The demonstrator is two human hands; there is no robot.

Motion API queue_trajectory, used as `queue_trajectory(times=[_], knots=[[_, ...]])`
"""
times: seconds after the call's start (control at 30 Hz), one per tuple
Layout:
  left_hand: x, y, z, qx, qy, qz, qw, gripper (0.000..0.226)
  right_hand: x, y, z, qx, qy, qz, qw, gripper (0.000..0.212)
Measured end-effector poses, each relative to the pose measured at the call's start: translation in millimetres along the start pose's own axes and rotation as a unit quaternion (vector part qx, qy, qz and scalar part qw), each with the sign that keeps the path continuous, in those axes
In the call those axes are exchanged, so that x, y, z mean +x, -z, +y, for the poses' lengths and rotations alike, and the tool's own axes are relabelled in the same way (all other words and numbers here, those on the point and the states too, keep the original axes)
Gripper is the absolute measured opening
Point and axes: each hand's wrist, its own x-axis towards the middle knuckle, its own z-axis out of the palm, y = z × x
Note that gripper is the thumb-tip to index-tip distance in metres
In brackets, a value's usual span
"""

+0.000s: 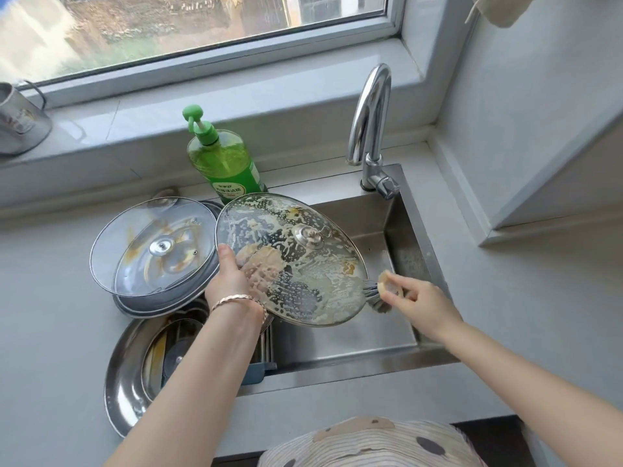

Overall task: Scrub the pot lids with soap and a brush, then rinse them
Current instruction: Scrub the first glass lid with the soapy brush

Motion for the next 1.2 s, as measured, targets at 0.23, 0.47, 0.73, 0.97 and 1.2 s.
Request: queue_trajectory(times=[0.23,0.47,0.73,0.97,1.2], knots=[[9,-11,-2,0.08,0.004,-0.096,0.992,0.037,28,15,-34,0.111,-0.035,0.045,0.992,0.06],[18,-21,-13,0.177,0.019,-0.177,0.968,0.038,28,18,-56,0.05,-0.013,-0.122,0.991,0.028],[24,-22,5,0.217,0.026,-0.22,0.951,0.047,23,11,-54,0.088,0.027,-0.091,0.992,0.022],[10,-26,26,0.137,0.033,-0.328,0.934,0.036,13,1,-79,0.291,-0.024,-0.017,0.956,0.034],[-11,-9,-20,0.017,0.059,-0.365,0.929,0.034,21,-14,-104,0.362,-0.097,0.08,0.924,0.03]])
